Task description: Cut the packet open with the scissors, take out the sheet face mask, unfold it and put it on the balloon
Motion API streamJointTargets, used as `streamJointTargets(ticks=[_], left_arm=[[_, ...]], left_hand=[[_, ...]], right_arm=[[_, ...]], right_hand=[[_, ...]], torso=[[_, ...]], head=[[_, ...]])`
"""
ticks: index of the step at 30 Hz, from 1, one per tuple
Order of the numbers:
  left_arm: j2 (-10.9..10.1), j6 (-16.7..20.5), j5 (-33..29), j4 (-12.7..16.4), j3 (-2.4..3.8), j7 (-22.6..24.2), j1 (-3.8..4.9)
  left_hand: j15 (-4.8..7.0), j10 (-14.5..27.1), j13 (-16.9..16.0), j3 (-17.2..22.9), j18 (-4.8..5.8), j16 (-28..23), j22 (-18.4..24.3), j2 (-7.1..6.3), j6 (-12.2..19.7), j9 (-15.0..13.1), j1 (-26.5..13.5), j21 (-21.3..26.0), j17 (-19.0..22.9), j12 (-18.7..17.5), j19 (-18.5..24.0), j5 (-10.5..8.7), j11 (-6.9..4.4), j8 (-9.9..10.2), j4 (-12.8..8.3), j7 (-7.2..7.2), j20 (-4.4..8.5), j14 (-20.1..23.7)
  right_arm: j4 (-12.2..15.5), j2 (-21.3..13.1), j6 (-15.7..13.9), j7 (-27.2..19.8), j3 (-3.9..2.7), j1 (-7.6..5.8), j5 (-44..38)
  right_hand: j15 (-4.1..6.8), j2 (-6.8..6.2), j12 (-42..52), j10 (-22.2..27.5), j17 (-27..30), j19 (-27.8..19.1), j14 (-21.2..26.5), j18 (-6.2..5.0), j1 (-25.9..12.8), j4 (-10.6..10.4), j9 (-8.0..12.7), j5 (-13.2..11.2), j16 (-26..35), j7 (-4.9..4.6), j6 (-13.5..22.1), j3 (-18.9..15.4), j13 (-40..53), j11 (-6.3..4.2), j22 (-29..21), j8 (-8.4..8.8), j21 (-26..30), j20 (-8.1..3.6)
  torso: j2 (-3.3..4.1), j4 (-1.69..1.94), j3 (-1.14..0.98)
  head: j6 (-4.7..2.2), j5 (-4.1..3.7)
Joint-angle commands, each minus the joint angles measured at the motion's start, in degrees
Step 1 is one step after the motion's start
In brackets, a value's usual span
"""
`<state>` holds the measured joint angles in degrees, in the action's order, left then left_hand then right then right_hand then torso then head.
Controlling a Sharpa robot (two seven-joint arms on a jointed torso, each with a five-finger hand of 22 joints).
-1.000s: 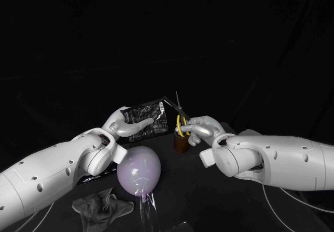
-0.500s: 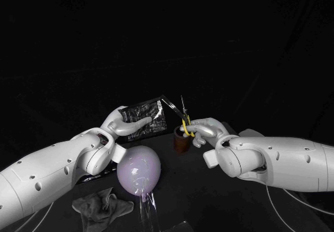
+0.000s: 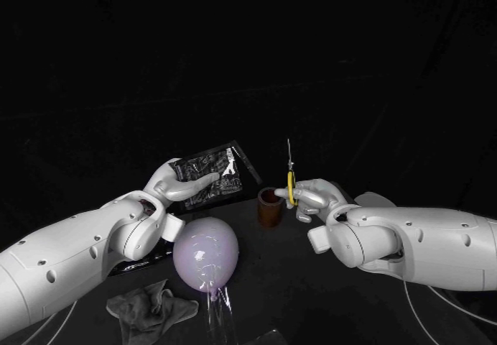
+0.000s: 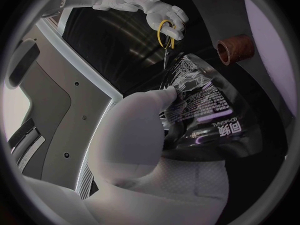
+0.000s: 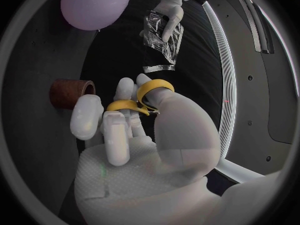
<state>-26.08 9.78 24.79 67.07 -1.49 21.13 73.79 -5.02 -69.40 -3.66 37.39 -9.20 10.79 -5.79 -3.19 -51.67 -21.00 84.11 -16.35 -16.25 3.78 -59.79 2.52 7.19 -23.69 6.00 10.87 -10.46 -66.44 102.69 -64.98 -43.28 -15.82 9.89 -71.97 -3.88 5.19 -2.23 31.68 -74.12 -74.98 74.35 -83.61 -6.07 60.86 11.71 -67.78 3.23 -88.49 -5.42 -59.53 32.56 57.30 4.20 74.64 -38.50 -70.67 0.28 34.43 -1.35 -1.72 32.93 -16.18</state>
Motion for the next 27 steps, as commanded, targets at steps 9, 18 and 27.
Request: streamJointTargets(ticks=[9,18,27], left_arm=[[-0.7,-1.1,-2.3,0.4,0.09,-0.2,0.09],[-1.1,-1.6,-2.5,0.3,0.07,-0.5,0.08],[-0.9,-2.1,-2.2,0.2,0.06,-0.8,0.09]], left_hand=[[0.23,0.0,0.0,-0.1,-1.16,-0.3,0.1,0.42,-0.3,-2.8,0.0,-0.4,-0.1,-0.2,0.1,0.29,0.15,-0.1,-0.4,-0.07,0.04,0.1],[0.23,0.0,0.0,-0.1,-1.16,-0.3,0.1,0.42,-0.3,-2.8,0.0,-0.4,-0.1,-0.2,0.1,0.29,0.15,-0.1,-0.4,-0.07,0.04,0.1],[0.22,0.0,0.0,-0.1,-1.16,-0.3,0.1,0.37,-0.3,-2.8,0.0,-0.4,-0.1,-0.2,0.1,0.29,0.15,-0.1,-0.5,-0.06,0.03,0.1]], right_arm=[[0.8,-0.2,3.4,0.3,0.09,0.06,-0.7],[3.5,-0.5,8.7,1.4,0.12,0.06,-4.0],[6.8,-0.4,4.3,3.2,0.14,0.06,-8.3]], right_hand=[[3.58,6.61,58.3,-15.9,-15.0,3.5,-6.4,1.68,-4.6,-8.6,-16.0,-0.3,-1.5,8.83,-17.2,-2.0,32.7,-10.87,3.4,-34.12,-4.0,-2.14],[-2.2,9.32,58.3,-15.9,-15.0,5.6,-6.4,2.87,-2.5,-7.6,15.5,-0.8,-1.5,-0.55,12.0,9.2,32.7,-2.94,5.5,21.4,-6.5,1.27],[-2.64,2.36,19.6,-8.0,-6.6,2.8,-4.2,1.33,-0.3,-0.9,23.2,-0.4,2.0,-0.45,6.3,6.3,5.1,-3.74,2.4,27.28,-2.2,3.47]], torso=[[-0.04,0.08,0.01],[0.01,0.05,0.0],[-0.1,-0.05,0.0]], head=[[-0.07,0.12],[-0.32,0.46],[-0.35,0.61]])
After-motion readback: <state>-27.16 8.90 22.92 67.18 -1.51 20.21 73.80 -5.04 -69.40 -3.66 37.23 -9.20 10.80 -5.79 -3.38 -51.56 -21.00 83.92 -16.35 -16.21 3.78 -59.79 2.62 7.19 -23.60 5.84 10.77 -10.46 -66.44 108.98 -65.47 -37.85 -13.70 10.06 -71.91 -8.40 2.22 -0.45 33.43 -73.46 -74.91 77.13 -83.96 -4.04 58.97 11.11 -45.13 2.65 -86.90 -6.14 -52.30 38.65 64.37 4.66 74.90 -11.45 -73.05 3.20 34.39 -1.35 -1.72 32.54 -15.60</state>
